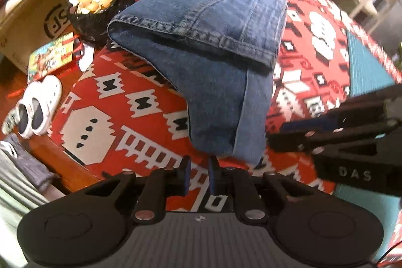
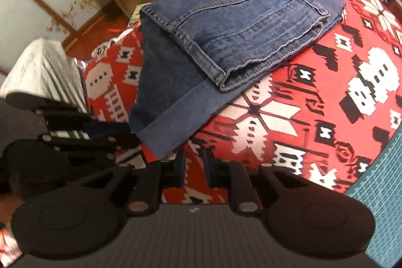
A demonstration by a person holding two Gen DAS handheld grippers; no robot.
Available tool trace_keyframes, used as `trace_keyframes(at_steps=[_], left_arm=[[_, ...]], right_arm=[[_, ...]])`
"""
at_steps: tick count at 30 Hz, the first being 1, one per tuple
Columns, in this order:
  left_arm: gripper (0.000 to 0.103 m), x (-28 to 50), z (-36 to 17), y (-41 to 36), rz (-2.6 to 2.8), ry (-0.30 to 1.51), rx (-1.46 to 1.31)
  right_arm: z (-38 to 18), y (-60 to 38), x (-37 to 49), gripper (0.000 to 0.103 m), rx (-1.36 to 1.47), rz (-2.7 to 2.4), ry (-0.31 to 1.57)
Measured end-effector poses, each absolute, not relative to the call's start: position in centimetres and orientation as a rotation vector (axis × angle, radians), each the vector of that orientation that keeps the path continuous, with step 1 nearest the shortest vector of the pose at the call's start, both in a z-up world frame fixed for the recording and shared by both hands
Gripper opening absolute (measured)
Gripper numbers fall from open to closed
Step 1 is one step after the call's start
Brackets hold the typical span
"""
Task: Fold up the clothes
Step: 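Carry the held shorts with both grippers over the blanket beside the mat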
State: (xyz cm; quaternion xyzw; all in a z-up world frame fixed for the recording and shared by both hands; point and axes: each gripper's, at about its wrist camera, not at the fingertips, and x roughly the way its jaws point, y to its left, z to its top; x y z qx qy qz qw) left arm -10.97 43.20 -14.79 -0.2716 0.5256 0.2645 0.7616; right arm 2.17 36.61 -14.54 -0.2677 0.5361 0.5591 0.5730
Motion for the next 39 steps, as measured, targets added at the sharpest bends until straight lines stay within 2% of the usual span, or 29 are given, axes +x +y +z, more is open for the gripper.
trace_keyframes(at_steps=[12, 16, 22, 26, 30, 35, 39], left_arm=[[0.012, -10.8, -15.0, 44.8, 0.638, 1.042, -0.827], [0.001, -10.8, -14.8, 44.8, 0.688, 1.03, -0.832], [0.0, -13.1, -12.8, 44.6, 0.757, 0.987, -0.907], [0.0, -13.6, -13.5, 44.7, 0.776, 1.016, -0.941], [0.0, -14.7, -14.2, 45.3, 0.787, 1.05, -0.982], [0.0, -14.9, -11.4, 47.1, 0.768, 0.926, -0.993], [0.0, -12.5, -11.8, 48.6, 0.735, 0.906, -0.973]], right_arm=[[-13.9, 38.4, 4.1, 0.018, -0.492, 1.292, 1.383], [-14.1, 38.8, 4.6, 0.018, -0.501, 1.295, 1.39], [-13.3, 38.9, 3.5, 0.017, -0.514, 1.352, 1.374], [-14.0, 39.4, 2.5, 0.006, -0.547, 1.348, 1.373], [-15.0, 39.7, 2.1, 0.005, -0.567, 1.339, 1.388], [-12.1, 39.6, 3.4, 0.006, -0.513, 1.358, 1.327], [-11.9, 41.3, 4.4, 0.006, -0.521, 1.347, 1.258]])
